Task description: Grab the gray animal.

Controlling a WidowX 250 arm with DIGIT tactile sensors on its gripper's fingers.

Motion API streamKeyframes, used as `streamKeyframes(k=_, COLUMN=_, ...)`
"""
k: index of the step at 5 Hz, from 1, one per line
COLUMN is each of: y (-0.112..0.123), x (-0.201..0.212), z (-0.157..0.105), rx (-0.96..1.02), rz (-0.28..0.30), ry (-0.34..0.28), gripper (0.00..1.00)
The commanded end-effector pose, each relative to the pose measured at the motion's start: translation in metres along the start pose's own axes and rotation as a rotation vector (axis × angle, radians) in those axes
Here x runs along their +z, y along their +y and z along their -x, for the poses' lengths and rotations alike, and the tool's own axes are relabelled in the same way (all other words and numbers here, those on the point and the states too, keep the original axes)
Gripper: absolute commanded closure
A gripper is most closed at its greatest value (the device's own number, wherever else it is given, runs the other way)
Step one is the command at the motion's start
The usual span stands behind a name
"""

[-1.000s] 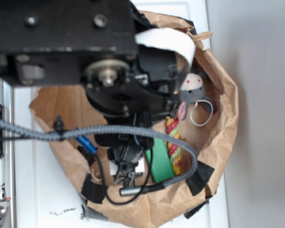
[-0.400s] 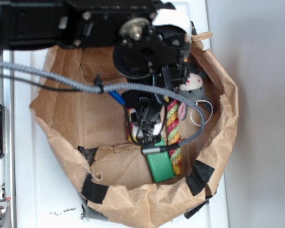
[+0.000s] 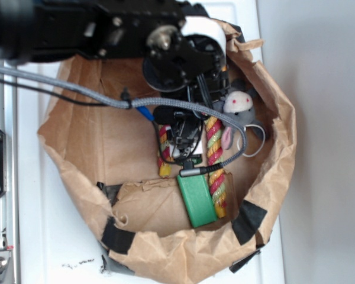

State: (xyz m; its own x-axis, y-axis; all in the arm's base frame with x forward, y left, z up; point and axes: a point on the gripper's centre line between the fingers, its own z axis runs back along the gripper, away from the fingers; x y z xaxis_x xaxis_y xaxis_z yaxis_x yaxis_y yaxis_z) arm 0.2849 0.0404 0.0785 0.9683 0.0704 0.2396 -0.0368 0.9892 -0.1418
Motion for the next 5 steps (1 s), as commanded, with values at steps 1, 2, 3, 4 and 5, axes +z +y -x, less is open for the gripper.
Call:
streamKeyframes(k=1, y=-0.016, x=-0.016, z=-0.032, rx=0.068, rz=-0.04, ry=-0.069, gripper=0.0)
streamKeyframes(k=2, y=-0.021, x=-0.028, z=-0.039, rx=0.1, rz=-0.05, ry=-0.097, gripper=0.0)
streamKeyframes(k=3, y=-0.025, x=-0.04, z=-0.047, rx=0.128, rz=-0.076, ry=-0.122, gripper=0.0)
streamKeyframes(k=4, y=-0.026, x=-0.056, z=-0.057, rx=0.168, rz=-0.155, ry=-0.141, gripper=0.0)
streamKeyframes(k=5, y=-0.026, x=-0.076, z=-0.066, rx=0.202, rz=-0.245, ry=-0.141, gripper=0.0)
